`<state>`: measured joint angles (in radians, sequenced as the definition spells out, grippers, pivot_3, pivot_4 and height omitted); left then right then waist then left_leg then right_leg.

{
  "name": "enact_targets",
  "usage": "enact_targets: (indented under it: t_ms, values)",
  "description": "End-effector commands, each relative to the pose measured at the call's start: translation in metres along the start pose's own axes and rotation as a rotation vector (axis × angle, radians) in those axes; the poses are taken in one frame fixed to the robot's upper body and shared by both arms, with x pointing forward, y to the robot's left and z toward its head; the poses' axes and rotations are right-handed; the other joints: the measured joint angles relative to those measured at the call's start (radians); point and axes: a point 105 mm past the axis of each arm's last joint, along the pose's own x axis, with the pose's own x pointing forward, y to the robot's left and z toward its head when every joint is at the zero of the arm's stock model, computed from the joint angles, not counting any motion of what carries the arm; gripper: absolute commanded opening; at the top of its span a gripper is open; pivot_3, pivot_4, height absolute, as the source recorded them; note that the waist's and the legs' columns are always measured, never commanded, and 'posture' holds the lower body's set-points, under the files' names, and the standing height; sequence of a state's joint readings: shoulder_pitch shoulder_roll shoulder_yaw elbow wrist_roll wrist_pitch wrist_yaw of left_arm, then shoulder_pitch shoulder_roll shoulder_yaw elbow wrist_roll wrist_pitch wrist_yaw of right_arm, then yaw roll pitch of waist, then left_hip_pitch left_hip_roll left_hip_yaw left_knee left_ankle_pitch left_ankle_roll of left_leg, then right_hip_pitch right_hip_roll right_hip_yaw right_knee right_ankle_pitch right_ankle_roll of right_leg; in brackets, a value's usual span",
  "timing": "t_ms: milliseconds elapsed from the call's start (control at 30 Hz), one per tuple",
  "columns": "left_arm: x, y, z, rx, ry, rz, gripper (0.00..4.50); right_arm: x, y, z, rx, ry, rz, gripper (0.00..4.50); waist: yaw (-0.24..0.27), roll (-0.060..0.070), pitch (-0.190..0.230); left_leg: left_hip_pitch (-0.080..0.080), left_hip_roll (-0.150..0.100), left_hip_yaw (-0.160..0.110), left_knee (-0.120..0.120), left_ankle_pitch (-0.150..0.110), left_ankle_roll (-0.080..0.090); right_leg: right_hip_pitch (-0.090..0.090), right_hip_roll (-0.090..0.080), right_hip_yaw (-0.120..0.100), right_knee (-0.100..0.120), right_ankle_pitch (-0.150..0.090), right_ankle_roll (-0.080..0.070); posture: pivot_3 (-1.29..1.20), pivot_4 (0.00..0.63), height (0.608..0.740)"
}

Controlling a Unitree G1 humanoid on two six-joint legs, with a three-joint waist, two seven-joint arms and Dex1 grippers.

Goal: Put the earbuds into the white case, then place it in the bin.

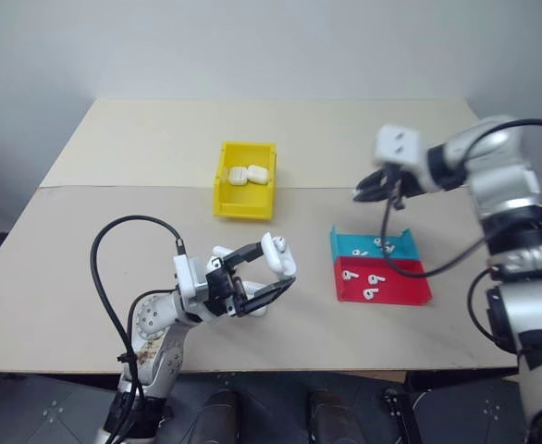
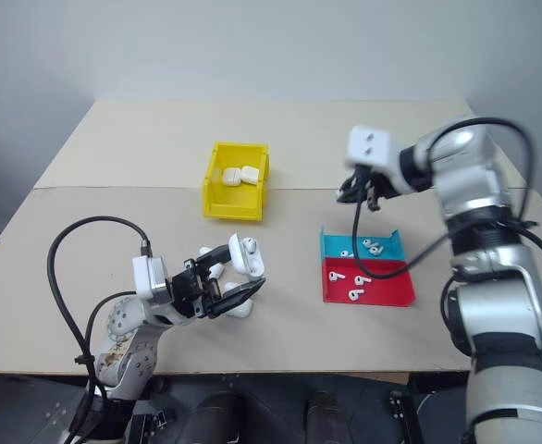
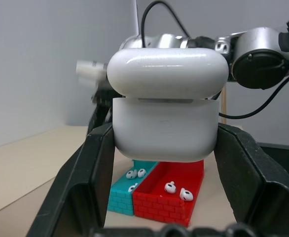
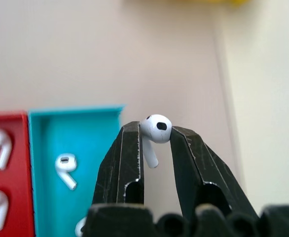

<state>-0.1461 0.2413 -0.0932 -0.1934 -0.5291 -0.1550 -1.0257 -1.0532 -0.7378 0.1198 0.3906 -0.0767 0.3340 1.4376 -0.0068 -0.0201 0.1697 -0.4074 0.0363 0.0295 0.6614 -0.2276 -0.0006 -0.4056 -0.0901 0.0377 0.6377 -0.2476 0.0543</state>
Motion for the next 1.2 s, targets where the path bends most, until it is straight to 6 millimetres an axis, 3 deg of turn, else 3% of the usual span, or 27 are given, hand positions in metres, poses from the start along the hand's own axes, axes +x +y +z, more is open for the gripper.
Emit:
enact_targets:
  t_ms: [33,133,200,400,567,667,1200]
  values:
    - [0.013,0.002,0.014,-0.006,-0.072,-0.008,2.76,-0.043,0.026,0.05,0.088,-0.29,0.002,0.77,0.004,0.0,0.0,0.0,0.0,-0.001,0.0,0.0,0.0,0.0,0.0,0.0,0.0,0.0,0.0,0.0,0.15,0.74]
    - [0.02,0.002,0.015,-0.02,-0.092,-0.033,2.76,-0.074,0.064,0.087,0.202,-0.632,0.069,0.77,0.003,0.0,0.0,0.001,-0.001,0.0,0.001,0.0,0.0,0.0,0.0,0.001,0.001,0.0,0.0,0.0,0.15,0.74]
    - [0.023,0.002,0.015,-0.031,-0.1,-0.046,2.76,-0.082,0.079,0.097,0.263,-0.766,0.078,0.77,-0.002,0.0,0.0,0.002,0.0,-0.001,0.001,0.0,0.0,0.002,0.001,0.001,0.002,0.0,0.0,0.0,0.15,0.74]
    - [0.037,0.006,0.018,-0.05,-0.135,-0.081,2.76,-0.081,0.113,0.105,0.316,-0.98,0.066,0.77,-0.007,-0.002,-0.001,0.003,-0.001,-0.001,0.002,0.003,0.004,0.003,0.002,0.002,0.003,0.002,0.0,0.0,0.15,0.74]
    - [0.042,0.005,0.021,-0.068,-0.157,-0.11,2.76,-0.064,0.136,0.104,0.346,-1.007,0.104,0.77,-0.009,-0.002,-0.001,0.002,-0.001,-0.001,0.003,0.003,0.005,0.003,0.002,0.002,0.003,0.002,0.0,0.0,0.15,0.74]
    - [0.042,0.004,0.021,-0.073,-0.164,-0.121,2.76,-0.053,0.14,0.101,0.354,-0.984,0.098,0.77,-0.011,-0.002,-0.001,0.002,-0.001,-0.002,0.003,0.003,0.005,0.002,0.003,0.003,0.003,0.002,0.0,0.0,0.15,0.74]
    - [0.044,0.001,0.021,-0.076,-0.178,-0.128,2.76,-0.032,0.143,0.092,0.324,-0.941,0.089,0.77,-0.008,-0.003,-0.001,0.001,-0.001,-0.002,0.003,0.003,0.005,0.002,0.003,0.003,0.001,0.002,0.001,0.0,0.15,0.74]
